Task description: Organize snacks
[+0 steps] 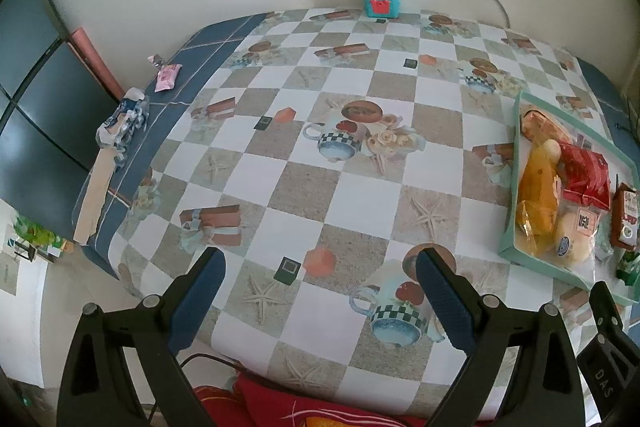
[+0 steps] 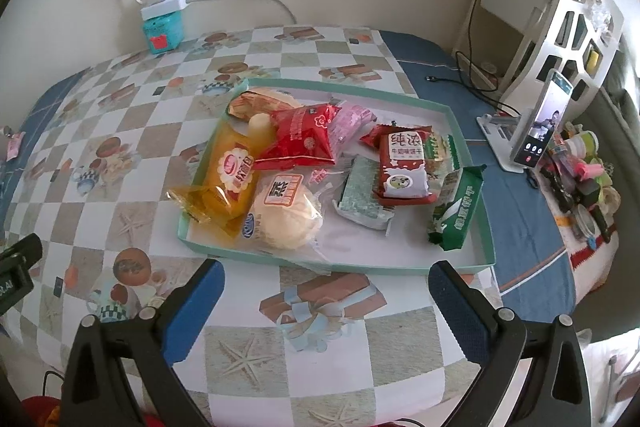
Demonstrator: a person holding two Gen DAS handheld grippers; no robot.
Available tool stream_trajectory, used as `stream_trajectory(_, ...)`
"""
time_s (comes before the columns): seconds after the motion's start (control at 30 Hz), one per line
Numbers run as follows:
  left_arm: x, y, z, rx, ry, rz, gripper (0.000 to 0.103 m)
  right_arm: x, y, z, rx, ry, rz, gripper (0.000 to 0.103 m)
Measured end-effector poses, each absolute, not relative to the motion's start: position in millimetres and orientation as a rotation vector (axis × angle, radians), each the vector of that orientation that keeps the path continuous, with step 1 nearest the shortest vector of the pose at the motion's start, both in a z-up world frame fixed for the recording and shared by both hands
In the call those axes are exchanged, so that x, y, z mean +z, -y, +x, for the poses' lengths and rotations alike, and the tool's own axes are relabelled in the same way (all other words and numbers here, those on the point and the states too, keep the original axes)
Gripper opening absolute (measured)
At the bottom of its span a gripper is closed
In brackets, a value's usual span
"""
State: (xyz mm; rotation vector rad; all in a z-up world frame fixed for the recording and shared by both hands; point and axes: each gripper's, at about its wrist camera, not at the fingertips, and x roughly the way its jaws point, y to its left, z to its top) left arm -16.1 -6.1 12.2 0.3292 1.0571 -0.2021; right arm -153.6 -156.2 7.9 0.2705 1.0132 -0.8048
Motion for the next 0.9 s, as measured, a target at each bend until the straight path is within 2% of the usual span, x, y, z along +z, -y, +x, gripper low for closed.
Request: stream_trajectory(0.9,6.2,12.6,-9.2,-0.242,-1.071,0.38,0.096,4.1,153.8,-146.3,-0.79,-1.025,0.267,0.103)
